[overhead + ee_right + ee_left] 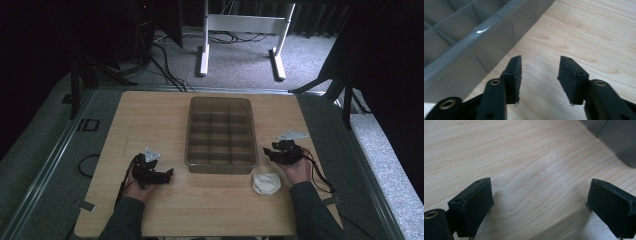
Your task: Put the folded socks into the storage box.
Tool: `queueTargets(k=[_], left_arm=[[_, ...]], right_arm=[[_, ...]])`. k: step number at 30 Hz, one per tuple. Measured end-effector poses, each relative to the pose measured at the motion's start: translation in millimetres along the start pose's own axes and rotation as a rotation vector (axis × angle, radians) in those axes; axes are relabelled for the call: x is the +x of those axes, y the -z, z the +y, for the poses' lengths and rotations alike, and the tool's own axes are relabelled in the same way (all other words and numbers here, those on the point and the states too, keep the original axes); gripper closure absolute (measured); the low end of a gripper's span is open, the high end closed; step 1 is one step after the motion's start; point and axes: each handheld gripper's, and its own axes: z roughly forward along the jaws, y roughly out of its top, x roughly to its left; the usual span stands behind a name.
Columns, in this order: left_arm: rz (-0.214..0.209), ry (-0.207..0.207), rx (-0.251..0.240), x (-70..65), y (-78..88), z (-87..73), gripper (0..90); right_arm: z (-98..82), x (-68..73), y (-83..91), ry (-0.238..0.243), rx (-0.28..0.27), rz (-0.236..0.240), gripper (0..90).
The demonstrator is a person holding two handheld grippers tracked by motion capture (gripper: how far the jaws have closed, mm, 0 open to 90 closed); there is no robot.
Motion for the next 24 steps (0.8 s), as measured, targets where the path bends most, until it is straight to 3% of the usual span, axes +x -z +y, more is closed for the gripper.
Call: queueTargets(k=[9, 20, 24], left_arm=[[0.0, 0.0, 0.0, 0.0, 0.0, 0.0, 6.6], [0.0, 0.0, 0.0, 0.0, 0.0, 0.0, 6.6], [0.0, 0.0, 0.0, 0.0, 0.0, 0.0, 6.6]], right_arm=[[8.3, 7.0, 8.0, 0.083, 0.023, 0.031, 55.0], [15.8, 10.7, 22.3, 0.119, 0.021, 0.06, 59.3], [17.0, 13.1, 24.9, 0.156, 0.05, 0.06, 61.2]])
